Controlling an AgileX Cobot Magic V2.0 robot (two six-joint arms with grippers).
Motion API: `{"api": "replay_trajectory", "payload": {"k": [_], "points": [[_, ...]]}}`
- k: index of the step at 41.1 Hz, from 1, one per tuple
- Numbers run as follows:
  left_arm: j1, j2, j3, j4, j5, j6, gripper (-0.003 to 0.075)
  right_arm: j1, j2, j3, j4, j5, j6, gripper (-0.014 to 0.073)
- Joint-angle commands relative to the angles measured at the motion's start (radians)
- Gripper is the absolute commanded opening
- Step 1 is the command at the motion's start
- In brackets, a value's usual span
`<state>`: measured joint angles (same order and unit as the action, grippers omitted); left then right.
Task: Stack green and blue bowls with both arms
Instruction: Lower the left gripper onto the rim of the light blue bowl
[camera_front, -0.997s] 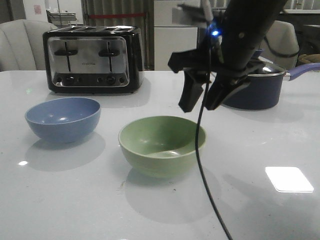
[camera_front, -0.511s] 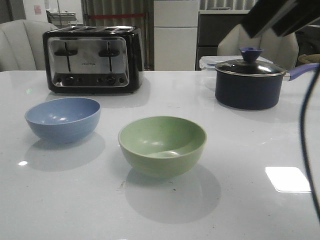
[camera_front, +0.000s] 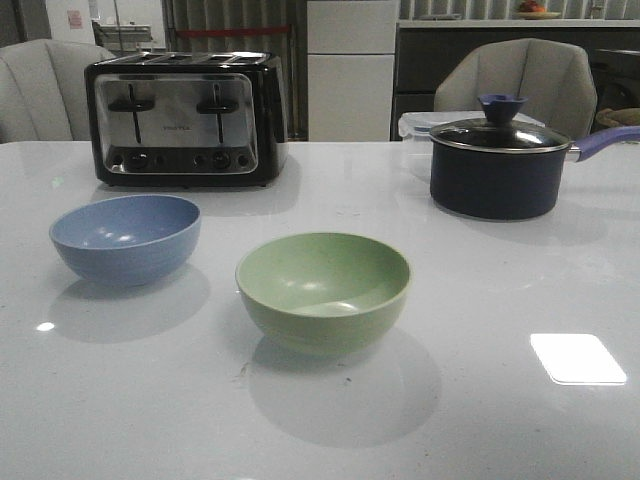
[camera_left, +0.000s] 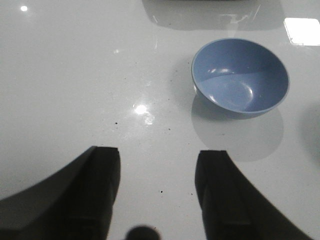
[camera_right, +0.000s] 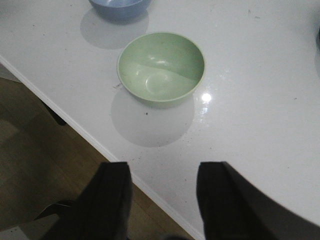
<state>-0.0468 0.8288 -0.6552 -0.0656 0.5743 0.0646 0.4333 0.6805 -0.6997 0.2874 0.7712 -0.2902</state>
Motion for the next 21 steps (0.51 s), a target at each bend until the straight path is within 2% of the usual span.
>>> {"api": "replay_trajectory", "payload": {"k": [1,6,12,21], "points": [[-0.044,0.074,-0.076,-0.027,-0.061,0.042,0.0406,0.000,-0.005,-0.024,0.009,-0.052,-0.011,0.0426],[-0.102,0.190,-0.142,-0.023,-0.052,0.059,0.0438,0.000,-0.005,-0.024,0.009,-0.052,-0.011,0.0426],[-0.137,0.356,-0.234,-0.023,-0.053,0.059,0.0586,0.000,-0.005,-0.024,0.009,-0.052,-0.011,0.0426],[-0.131,0.623,-0.412,-0.025,-0.016,0.059,0.0594,0.000,-0.005,-0.024,0.009,-0.052,-0.011,0.0426]]}}
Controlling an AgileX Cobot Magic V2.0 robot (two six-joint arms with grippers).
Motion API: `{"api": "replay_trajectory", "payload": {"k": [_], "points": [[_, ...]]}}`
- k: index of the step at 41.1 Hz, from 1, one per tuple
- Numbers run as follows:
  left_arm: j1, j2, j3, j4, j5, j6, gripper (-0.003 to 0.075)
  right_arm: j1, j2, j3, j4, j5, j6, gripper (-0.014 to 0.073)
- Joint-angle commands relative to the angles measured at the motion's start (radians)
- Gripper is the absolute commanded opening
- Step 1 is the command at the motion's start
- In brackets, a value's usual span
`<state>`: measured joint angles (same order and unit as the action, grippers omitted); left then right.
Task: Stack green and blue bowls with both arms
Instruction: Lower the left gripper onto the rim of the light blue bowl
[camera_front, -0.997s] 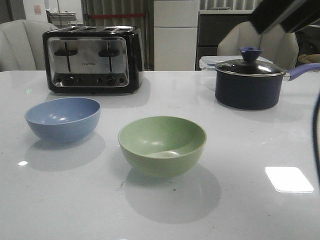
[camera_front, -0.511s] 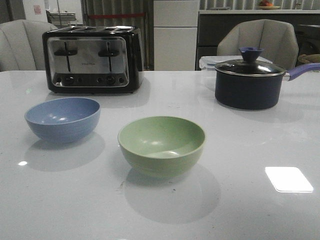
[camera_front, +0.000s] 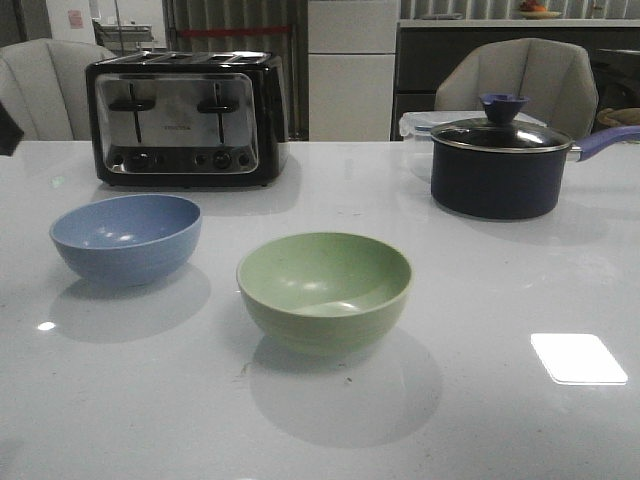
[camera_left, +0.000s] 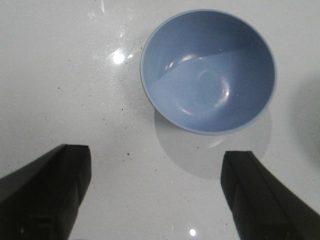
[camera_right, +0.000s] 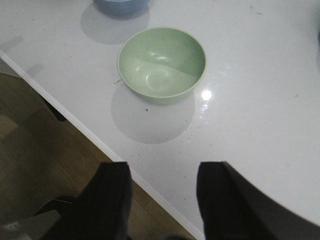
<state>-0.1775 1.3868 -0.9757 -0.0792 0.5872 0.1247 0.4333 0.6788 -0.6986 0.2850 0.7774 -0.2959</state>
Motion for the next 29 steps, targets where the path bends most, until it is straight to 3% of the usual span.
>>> {"api": "replay_trajectory", "payload": {"k": [1,15,29], "points": [[-0.001,0.090,-0.116,-0.012,-0.021,-0.001,0.0594,0.000,-0.003,-0.025,0.011,-0.058,-0.005,0.0426],[0.010,0.411,-0.369,0.000,0.031,-0.001,0.0625,0.000,-0.003,-0.025,0.011,-0.058,-0.005,0.0426],[0.019,0.556,-0.467,-0.011,0.036,-0.001,0.0613,0.000,-0.003,-0.025,0.011,-0.058,-0.005,0.0426]]}}
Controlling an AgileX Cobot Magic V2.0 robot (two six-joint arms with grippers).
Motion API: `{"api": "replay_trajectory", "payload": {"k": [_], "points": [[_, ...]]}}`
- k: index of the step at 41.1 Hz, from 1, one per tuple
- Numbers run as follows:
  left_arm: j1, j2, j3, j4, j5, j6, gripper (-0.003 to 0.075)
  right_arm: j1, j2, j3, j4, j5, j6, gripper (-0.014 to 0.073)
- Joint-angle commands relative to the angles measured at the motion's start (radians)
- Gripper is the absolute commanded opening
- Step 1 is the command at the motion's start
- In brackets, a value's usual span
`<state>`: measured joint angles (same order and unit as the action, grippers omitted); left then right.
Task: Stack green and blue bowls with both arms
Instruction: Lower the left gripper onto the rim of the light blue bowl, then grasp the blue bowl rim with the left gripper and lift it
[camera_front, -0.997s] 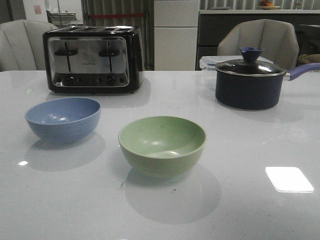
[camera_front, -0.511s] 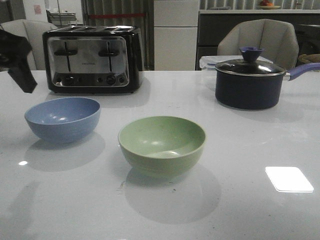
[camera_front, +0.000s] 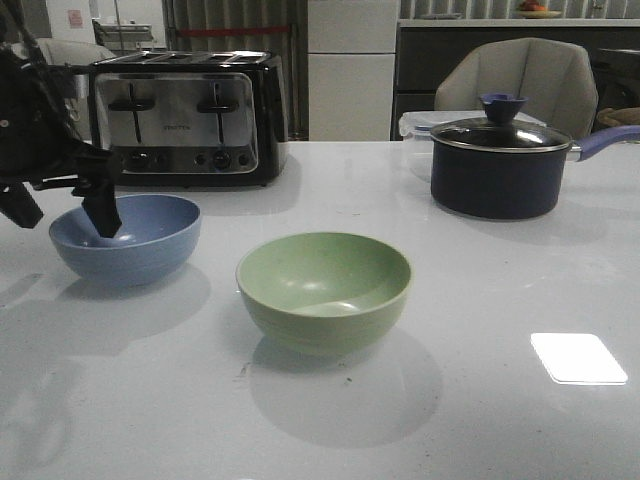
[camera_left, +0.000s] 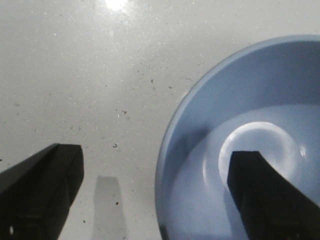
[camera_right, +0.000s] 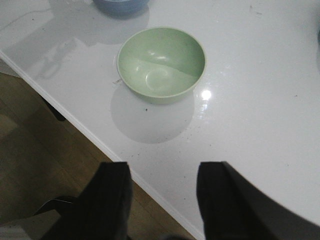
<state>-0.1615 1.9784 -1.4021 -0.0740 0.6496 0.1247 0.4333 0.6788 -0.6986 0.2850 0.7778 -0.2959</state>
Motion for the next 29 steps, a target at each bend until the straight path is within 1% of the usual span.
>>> {"api": "replay_trajectory", "payload": {"k": [1,3,8,14,21,29], "points": [[0.003,-0.034,-0.043,-0.016,-0.022,-0.001,0.0598,0.000,-0.003,-0.025,0.011,-0.058,-0.005,0.0426],[0.003,-0.024,-0.047,-0.016,-0.008,-0.001,0.0553,0.000,-0.003,-0.025,0.011,-0.058,-0.005,0.0426],[0.003,-0.023,-0.049,-0.018,0.006,-0.001,0.0398,0.000,-0.003,-0.025,0.011,-0.058,-0.005,0.0426],[0.003,-0.027,-0.053,-0.018,0.020,-0.001,0.0237,0.000,-0.003,-0.025,0.011,-0.058,-0.005,0.0426],[0.003,-0.038,-0.091,-0.036,0.091,-0.001,0.0090,0.000,-0.003,-0.025,0.011,-0.058,-0.005,0.0426],[0.003,-0.083,-0.115,-0.056,0.132,0.001,0.0093,0.000,-0.003,-0.025,0.011,-0.058,-0.005,0.0426]]}}
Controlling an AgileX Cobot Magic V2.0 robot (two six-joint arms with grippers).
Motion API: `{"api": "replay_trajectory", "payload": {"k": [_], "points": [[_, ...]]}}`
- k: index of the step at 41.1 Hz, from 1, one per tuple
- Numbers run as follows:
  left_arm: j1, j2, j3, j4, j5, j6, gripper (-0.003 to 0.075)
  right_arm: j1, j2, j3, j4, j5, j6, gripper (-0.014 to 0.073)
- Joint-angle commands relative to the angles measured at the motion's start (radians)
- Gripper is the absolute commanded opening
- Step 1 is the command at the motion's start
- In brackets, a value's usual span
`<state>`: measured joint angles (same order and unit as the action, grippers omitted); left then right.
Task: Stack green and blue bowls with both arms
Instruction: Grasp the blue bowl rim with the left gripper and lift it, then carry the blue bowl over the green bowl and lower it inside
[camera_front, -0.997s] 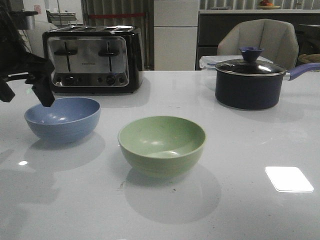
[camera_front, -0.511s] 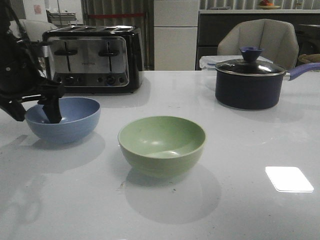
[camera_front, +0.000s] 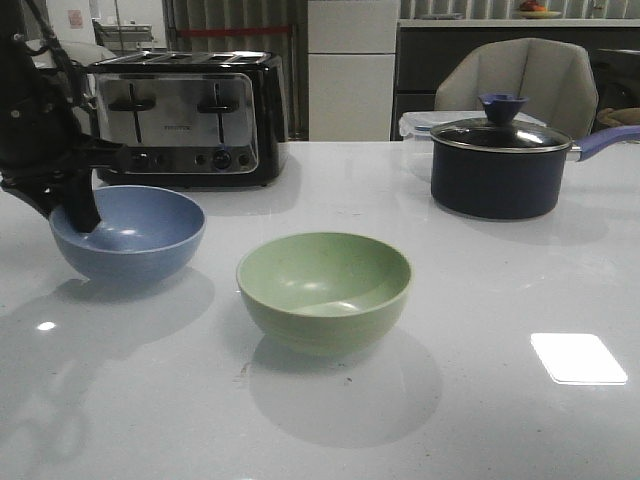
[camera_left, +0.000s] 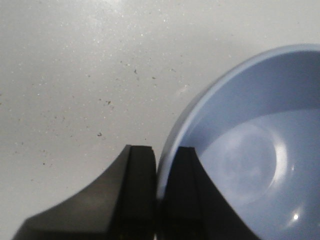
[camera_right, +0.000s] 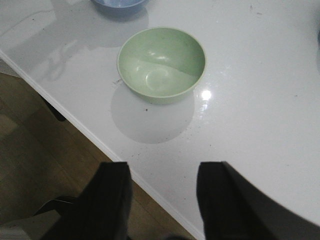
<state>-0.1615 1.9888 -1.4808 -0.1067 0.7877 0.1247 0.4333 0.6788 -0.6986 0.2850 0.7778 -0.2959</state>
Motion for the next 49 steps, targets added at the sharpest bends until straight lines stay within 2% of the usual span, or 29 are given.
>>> {"api": "replay_trajectory", "payload": {"k": [1,14,17,32,38,49], "points": [[0.003,-0.103,-0.037,-0.032,-0.006,0.004,0.0093,0.000,-0.003,-0.025,0.011,-0.058,-0.005,0.0426],[-0.002,-0.269,-0.037,-0.331,0.042,0.218,0.0093,0.000,-0.003,-0.025,0.011,-0.058,-0.005,0.0426],[-0.017,-0.291,-0.037,-0.359,0.064,0.239,0.0093,0.000,-0.003,-0.025,0.011,-0.058,-0.005,0.0426],[-0.236,-0.280,-0.037,-0.355,0.060,0.271,0.0093,0.000,-0.003,-0.025,0.011,-0.058,-0.005,0.0426],[-0.324,-0.245,-0.041,-0.294,0.039,0.249,0.0101,0.000,-0.003,-0.025,0.011,-0.058,-0.005,0.0426],[-0.387,-0.141,-0.090,-0.251,0.042,0.211,0.0100,0.000,-0.003,-0.025,0.011,-0.058,-0.005,0.0426]]}}
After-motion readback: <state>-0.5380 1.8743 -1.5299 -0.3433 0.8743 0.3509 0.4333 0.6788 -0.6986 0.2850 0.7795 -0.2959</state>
